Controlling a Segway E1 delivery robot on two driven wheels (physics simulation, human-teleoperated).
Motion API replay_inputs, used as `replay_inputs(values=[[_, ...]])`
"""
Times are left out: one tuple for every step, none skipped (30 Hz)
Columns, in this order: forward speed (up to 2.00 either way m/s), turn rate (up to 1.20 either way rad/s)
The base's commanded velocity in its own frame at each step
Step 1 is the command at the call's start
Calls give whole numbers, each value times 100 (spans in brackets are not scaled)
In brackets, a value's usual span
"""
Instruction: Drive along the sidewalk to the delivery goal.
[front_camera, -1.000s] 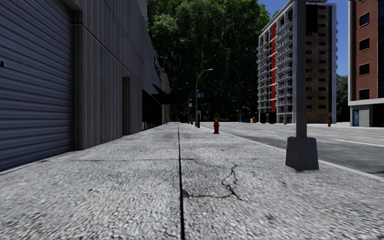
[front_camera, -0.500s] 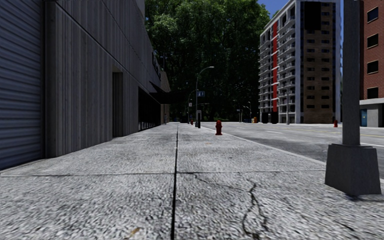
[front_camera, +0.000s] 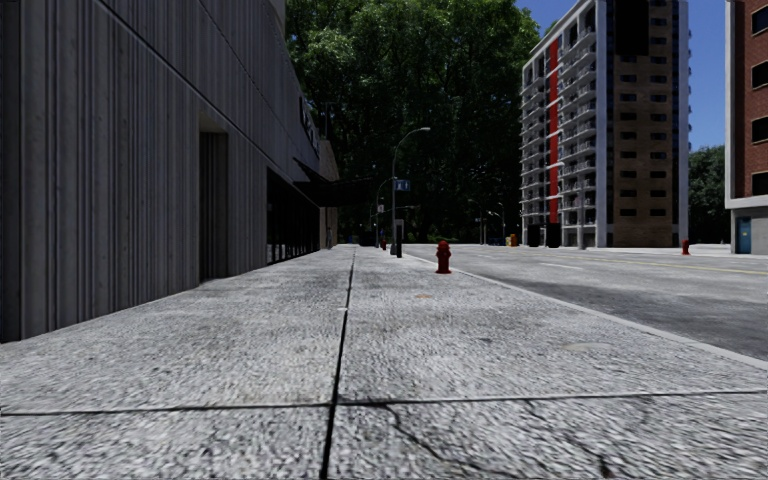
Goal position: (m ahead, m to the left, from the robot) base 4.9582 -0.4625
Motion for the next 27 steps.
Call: replay_inputs(values=[[200, 0], [200, -3], [200, -8], [200, -10], [200, -10], [200, -10], [200, -11], [200, -13], [200, -14], [200, -14], [200, -14], [200, -17], [200, -20], [200, -20], [200, -21], [200, -22], [200, -22], [200, -22], [200, -22], [200, -22], [200, -22], [200, -22], [200, -22], [200, -22], [200, -22], [200, -22], [200, 0]])
